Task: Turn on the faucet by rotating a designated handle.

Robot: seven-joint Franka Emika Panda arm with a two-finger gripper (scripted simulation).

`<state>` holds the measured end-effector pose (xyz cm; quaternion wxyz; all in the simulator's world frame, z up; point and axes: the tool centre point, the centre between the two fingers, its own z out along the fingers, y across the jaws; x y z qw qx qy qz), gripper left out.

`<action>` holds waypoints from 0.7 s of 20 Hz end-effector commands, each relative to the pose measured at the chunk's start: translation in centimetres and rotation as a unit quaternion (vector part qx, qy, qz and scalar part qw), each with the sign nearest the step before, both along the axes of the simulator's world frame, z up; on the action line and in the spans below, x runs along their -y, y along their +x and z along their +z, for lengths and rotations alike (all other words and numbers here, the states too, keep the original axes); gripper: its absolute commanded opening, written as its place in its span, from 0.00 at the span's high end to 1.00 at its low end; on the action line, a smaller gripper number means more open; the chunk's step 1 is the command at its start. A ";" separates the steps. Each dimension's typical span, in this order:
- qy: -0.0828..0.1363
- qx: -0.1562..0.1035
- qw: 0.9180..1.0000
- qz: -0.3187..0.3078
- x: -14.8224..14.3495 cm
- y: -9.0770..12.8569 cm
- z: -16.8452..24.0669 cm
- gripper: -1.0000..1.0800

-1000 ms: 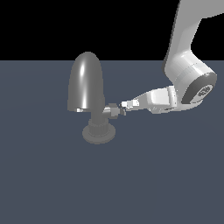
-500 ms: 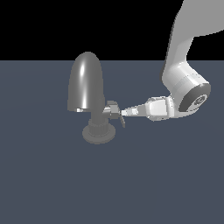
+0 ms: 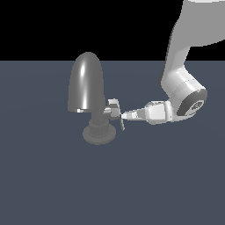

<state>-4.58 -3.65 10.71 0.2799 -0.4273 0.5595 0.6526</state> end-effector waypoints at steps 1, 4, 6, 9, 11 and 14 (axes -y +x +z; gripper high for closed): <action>-0.008 -0.008 1.000 -0.009 -0.1 0.4 -2.5 1.00; -0.009 -0.013 1.000 -0.009 -0.2 0.7 -3.6 1.00; -0.009 -0.016 1.000 -0.010 -0.3 0.9 -4.4 1.00; -0.010 -0.021 1.000 -0.011 -0.3 1.2 -5.5 1.00; -0.010 -0.024 1.000 -0.012 -0.4 1.3 -6.2 1.00; -0.011 -0.026 1.000 -0.012 -0.4 1.5 -7.0 1.00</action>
